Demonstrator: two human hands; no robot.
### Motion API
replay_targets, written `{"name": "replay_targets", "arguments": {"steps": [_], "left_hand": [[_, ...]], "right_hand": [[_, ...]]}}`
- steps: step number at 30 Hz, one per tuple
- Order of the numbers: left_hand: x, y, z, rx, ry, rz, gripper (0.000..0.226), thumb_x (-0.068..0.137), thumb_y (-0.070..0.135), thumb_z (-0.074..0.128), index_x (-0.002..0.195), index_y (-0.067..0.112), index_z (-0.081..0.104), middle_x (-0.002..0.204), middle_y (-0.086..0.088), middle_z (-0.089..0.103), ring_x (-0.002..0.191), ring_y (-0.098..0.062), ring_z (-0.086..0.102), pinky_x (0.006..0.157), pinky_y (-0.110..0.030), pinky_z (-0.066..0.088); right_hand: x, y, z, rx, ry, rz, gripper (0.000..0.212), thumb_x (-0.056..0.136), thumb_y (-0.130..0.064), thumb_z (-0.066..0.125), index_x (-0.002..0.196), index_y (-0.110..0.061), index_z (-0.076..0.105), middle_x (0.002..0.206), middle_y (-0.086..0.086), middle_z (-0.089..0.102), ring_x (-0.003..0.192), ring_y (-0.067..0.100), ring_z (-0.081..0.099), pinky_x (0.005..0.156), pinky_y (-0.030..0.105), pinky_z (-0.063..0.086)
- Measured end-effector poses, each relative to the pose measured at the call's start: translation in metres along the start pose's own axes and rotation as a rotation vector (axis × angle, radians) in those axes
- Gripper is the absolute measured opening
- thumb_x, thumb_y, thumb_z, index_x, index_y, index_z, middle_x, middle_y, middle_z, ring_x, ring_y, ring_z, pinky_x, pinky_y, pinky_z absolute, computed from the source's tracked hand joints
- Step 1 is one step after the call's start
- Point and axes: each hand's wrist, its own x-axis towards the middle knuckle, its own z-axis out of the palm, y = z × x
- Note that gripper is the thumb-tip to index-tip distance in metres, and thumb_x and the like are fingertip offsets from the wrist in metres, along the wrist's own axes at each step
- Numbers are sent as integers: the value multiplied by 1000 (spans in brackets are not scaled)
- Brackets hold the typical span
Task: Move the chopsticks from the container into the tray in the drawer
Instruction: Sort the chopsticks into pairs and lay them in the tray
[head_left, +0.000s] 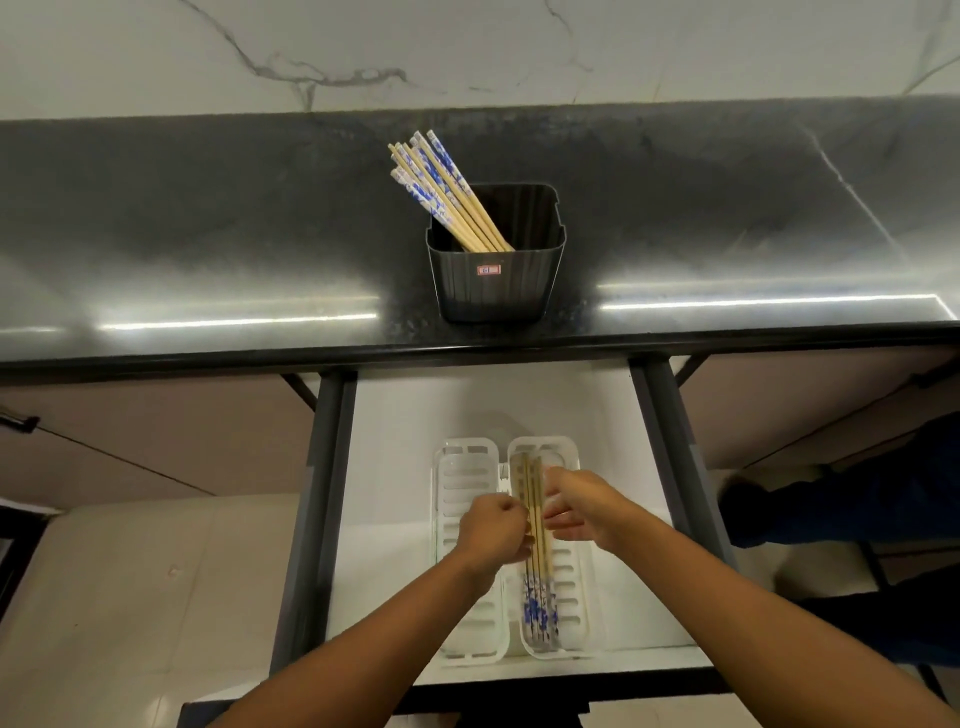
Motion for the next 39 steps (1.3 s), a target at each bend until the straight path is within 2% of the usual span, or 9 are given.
{"name": "replay_targets", "arguments": {"steps": [4, 9, 13, 16, 20, 23, 28, 34, 39], "left_hand": [[-3, 28, -10, -21, 64, 193, 25, 93, 8, 43, 87, 10, 67, 89, -14, 72, 84, -26, 71, 72, -35, 61], [-5, 74, -36, -18, 217, 429, 22, 94, 10, 47, 87, 16, 66, 85, -6, 70, 78, -17, 71, 73, -33, 61], [-5, 119, -64, -49, 309, 599, 22, 96, 10, 46, 87, 17, 64, 82, -6, 68, 76, -15, 69, 67, -25, 59], [-1, 155, -86, -126, 396, 645, 26, 93, 6, 45, 83, 18, 64, 79, -6, 68, 70, -14, 68, 62, -23, 57], [10, 198, -114, -199, 519, 642, 22, 92, 9, 48, 83, 21, 64, 79, -5, 69, 72, -15, 69, 67, -27, 59], [24, 224, -129, -200, 541, 616, 19, 90, 13, 49, 85, 24, 64, 82, -4, 68, 79, -18, 66, 76, -35, 58], [46, 247, -134, -144, 511, 564, 28, 89, 12, 47, 111, 12, 65, 86, -5, 65, 76, -18, 58, 79, -40, 54], [59, 256, -125, -136, 445, 557, 28, 91, 14, 46, 89, 25, 71, 89, 1, 74, 88, -22, 69, 84, -48, 57], [68, 253, -121, -156, 466, 577, 28, 94, 17, 48, 80, 31, 68, 86, 8, 73, 88, -13, 69, 81, -36, 58]], "right_hand": [[-10, -27, -2, -55, 41, -198, 20, 93, -20, 47, 85, -8, 61, 66, 6, 59, 56, 14, 55, 58, 26, 48], [-27, -74, -5, -142, 133, -532, 23, 95, -21, 50, 92, -3, 63, 69, 7, 60, 61, 14, 56, 59, 25, 48], [-46, -128, -7, -216, 225, -760, 18, 95, -23, 52, 90, -9, 64, 73, 7, 66, 65, 14, 62, 56, 23, 49], [-58, -170, -8, -228, 264, -900, 14, 93, -20, 54, 83, -16, 63, 70, 3, 67, 61, 10, 64, 52, 18, 51], [-64, -218, -7, -323, 352, -1025, 9, 90, -19, 57, 89, -15, 65, 78, -3, 68, 59, 5, 65, 50, 17, 52], [-55, -250, -4, -437, 400, -1041, 12, 89, -18, 58, 94, -13, 68, 90, 0, 69, 74, 10, 65, 60, 22, 52], [-22, -282, -3, -615, 422, -913, 16, 87, -15, 60, 102, -10, 65, 101, 7, 69, 86, 17, 64, 73, 32, 53], [6, -294, 0, -756, 399, -807, 26, 85, -22, 65, 108, -12, 56, 98, 6, 65, 78, 17, 63, 72, 33, 57], [15, -300, -1, -783, 353, -828, 22, 85, -24, 67, 103, -12, 63, 99, 7, 68, 74, 13, 61, 69, 28, 53]]}}
